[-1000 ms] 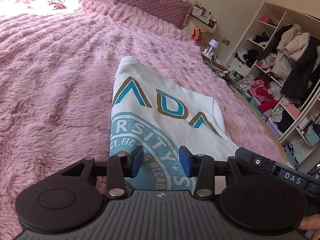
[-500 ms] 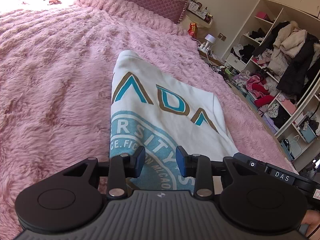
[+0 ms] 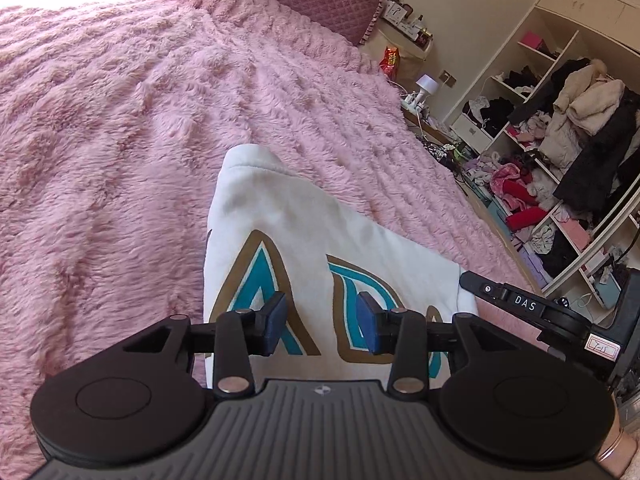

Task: Fold small clothes
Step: 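Pinch the bundle edges with both grippers to square the folded sweatshirt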

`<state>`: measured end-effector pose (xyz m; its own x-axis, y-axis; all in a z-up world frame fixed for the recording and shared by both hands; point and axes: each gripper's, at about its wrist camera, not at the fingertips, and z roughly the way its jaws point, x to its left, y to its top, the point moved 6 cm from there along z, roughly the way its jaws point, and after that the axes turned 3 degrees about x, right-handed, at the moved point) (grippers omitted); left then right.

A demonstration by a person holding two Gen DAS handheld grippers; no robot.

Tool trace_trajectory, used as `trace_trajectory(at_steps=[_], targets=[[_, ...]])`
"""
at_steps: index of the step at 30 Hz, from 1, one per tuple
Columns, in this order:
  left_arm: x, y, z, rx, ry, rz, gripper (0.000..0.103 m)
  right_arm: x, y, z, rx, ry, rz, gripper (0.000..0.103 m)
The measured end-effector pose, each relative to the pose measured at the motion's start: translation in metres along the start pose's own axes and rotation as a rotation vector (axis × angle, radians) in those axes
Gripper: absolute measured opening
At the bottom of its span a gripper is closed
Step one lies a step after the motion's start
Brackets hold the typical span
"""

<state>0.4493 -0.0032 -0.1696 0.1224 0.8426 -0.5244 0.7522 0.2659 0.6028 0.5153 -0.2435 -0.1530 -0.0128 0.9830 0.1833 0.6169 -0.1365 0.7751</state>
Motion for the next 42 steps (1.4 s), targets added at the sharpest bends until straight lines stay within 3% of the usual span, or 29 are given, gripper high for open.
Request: trace_trajectory(at_steps=[3,8,14,18,20,29,34,37,42], targets=[[0.013,-0.002,0.01,0.035,-0.021,-0.038,0.044,-0.007,-0.005,0.026,0.068,-0.052,-0.003,0.0],[0.022,-0.006,0.015,0.045,-0.026,-0.058,0.042,-0.034,-0.018,0.055,0.148,-0.061,0.12,0.0],[0.016,0.001,-0.005,0.003,-0.067,-0.069,0.043,-0.059,-0.006,0.012,0.018,0.071,0.238,0.006],[0.009,-0.004,-0.041,-0.012,-0.099,-0.056,0.045,-0.062,-0.002,-0.03,0.005,0.076,0.132,0.009],[0.003,-0.014,-0.061,-0.005,-0.116,-0.035,0.046,-0.057,-0.004,-0.056,0.006,0.087,0.079,0.021],[-0.03,-0.08,-0.122,0.036,-0.165,0.036,0.054,0.007,-0.056,-0.161,-0.014,0.261,-0.102,0.023],[-0.027,-0.1,-0.111,0.084,-0.152,0.028,0.054,0.03,-0.094,-0.169,0.034,0.259,-0.182,0.023],[-0.02,-0.106,-0.101,0.106,-0.112,0.039,0.054,0.031,-0.109,-0.163,0.062,0.24,-0.189,0.023],[-0.01,-0.113,-0.087,0.118,-0.106,0.012,0.054,0.024,-0.13,-0.147,0.121,0.217,-0.169,0.023]])
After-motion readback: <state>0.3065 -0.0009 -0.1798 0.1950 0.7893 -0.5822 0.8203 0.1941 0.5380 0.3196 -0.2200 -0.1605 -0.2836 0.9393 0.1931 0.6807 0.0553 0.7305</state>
